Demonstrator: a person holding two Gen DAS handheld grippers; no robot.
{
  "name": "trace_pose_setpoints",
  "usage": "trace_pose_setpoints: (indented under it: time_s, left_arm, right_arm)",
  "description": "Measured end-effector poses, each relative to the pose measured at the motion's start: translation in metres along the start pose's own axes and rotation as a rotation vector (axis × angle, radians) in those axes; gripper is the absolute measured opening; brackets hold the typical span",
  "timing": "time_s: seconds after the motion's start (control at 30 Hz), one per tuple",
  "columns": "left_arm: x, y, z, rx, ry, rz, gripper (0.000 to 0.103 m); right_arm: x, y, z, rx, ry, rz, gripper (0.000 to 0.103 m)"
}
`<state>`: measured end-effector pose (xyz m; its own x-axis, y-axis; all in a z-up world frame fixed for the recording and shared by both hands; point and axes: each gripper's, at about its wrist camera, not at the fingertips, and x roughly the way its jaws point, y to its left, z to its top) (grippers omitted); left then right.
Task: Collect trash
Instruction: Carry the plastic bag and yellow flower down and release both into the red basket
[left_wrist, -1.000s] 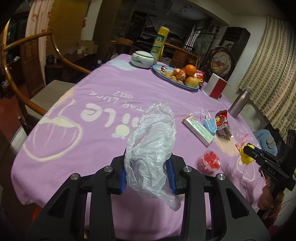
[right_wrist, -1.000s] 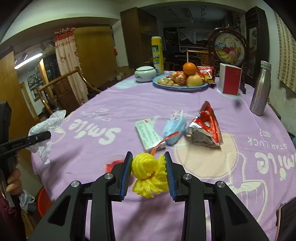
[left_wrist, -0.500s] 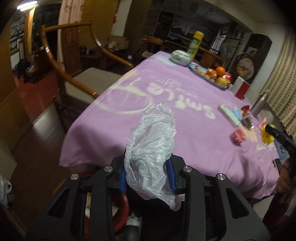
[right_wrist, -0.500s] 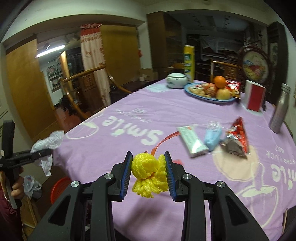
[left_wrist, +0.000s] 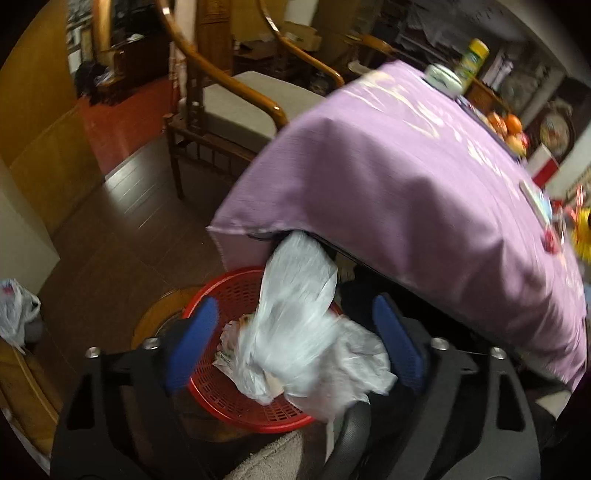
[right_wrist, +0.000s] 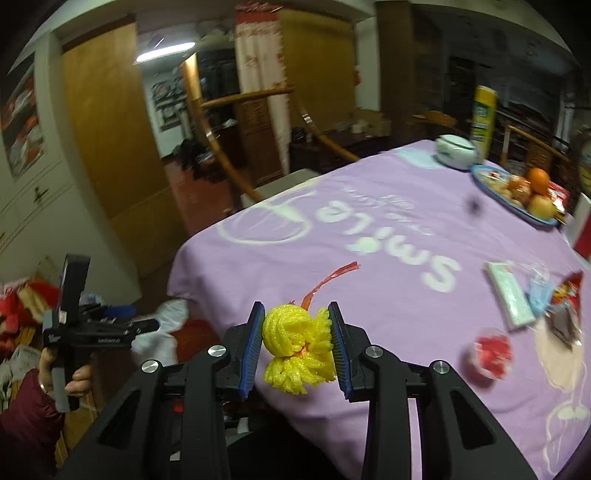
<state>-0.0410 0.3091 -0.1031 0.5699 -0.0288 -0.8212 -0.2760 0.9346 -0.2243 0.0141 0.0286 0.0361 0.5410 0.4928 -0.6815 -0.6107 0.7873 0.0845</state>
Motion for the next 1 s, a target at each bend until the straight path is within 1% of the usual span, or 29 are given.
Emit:
trace_pose_setpoints:
  time_s: [0.13,0.33,0.53,0.63,0.67,0.73,0.77,0.83,0.9,1.0]
  left_arm:
    - [-0.006,0.014,-0.003,-0.015,-0.041,0.037,0.091]
    - [-0.016,0.034,-0.003,-0.053,-0.109,0.106,0.095]
    - [-0.021,0.06,-0.005,-0.101,-0.136,0.149,0.096]
    - [-0.023,0.074,-0.007,-0.132,-0.142,0.157,0.096]
    - [-0.023,0.077,-0.007,-0.138,-0.143,0.157,0.096]
    - [-0.025,0.082,-0.008,-0.151,-0.146,0.158,0.096]
    - [-0.026,0.084,-0.008,-0.157,-0.152,0.163,0.096]
    - [-0.028,0.086,-0.009,-0.162,-0.164,0.183,0.096]
    - [-0.029,0.086,-0.009,-0.158,-0.172,0.203,0.096]
    - [-0.027,0.082,-0.008,-0.153,-0.167,0.195,0.096]
  right_arm:
    - [0.015,0.027,0.006,-0.05,0.034,0.039,0.034]
    - [0.046,0.074,0.007,-0.13,0.122,0.126,0.034]
    - [0.079,0.121,0.008,-0.202,0.214,0.222,0.035]
    - [0.091,0.138,0.009,-0.225,0.24,0.256,0.039]
    - [0.096,0.144,0.01,-0.231,0.248,0.275,0.045]
    - [0.101,0.151,0.012,-0.224,0.259,0.292,0.053]
    - [0.104,0.151,0.013,-0.218,0.263,0.298,0.055]
    - [0.105,0.149,0.013,-0.203,0.266,0.305,0.055]
    - [0.103,0.145,0.014,-0.198,0.259,0.294,0.056]
    - [0.1,0.137,0.016,-0.183,0.239,0.273,0.057]
